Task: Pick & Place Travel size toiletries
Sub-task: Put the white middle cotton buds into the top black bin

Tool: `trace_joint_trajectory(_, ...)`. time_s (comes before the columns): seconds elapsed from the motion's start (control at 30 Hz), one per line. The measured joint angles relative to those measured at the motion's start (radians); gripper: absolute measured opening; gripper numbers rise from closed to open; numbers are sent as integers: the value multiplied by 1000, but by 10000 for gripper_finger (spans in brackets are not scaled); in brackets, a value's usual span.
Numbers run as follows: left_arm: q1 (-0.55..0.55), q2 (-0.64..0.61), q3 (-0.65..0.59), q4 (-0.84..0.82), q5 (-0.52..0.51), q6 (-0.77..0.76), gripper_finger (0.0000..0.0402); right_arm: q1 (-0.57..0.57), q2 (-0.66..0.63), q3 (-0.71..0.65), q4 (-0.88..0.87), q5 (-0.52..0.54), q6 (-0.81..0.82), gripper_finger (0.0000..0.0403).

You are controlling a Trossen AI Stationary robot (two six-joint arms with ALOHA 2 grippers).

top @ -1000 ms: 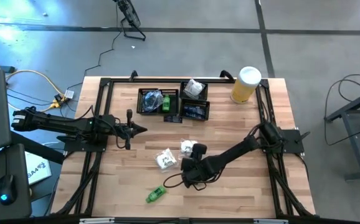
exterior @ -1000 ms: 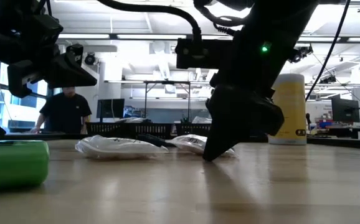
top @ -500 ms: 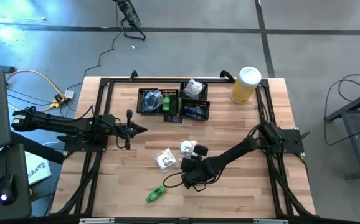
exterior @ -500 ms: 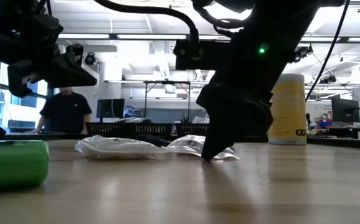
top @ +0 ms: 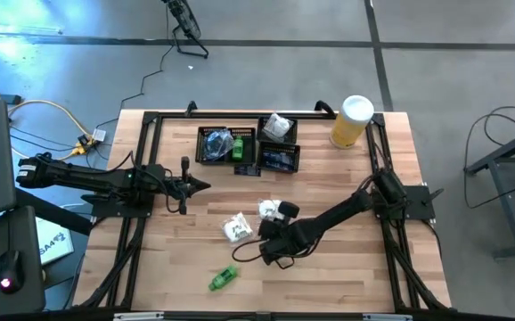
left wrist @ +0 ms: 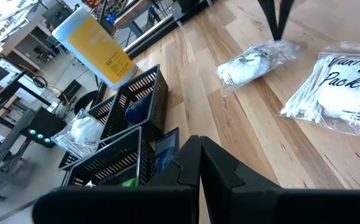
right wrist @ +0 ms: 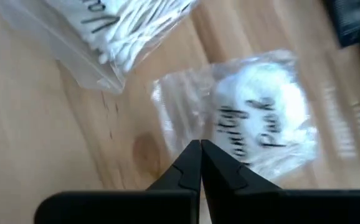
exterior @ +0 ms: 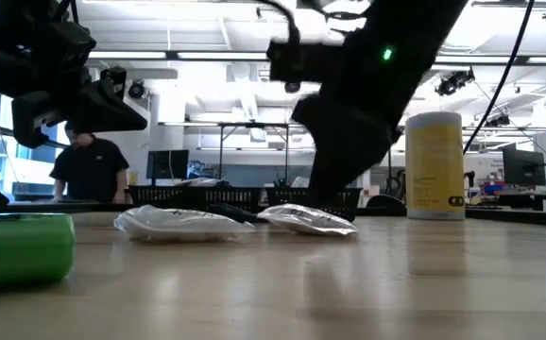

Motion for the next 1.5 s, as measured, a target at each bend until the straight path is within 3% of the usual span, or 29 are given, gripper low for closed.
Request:
trace_joint_trajectory(0.1,0,0,0,0,-2,0,1,1,-26,1,-21,2,-6,3)
trace_joint_trajectory(0.27,0,0,0,-2,-1,0,1,2,-46,1,-75,-95,4,3)
trace_joint_trajectory(0.5,0,0,0,-13,-1,1,1,4,-48,2,22,-124,-37,3)
trace_joint_trajectory(0.83,0,0,0,-18,-1,2,1,-60,-48,2,148,-496,-33,3)
trace_joint_trajectory(1.0,0,0,0,-18,3,0,1,-55,-48,16,135,-415,-23,3)
trace_joint_trajectory(1.27,0,0,0,-18,32,0,1,-17,-50,171,-61,-232,2,3)
trace_joint_trajectory(1.5,0,0,0,-15,32,0,1,-11,-13,256,-142,-202,31,3)
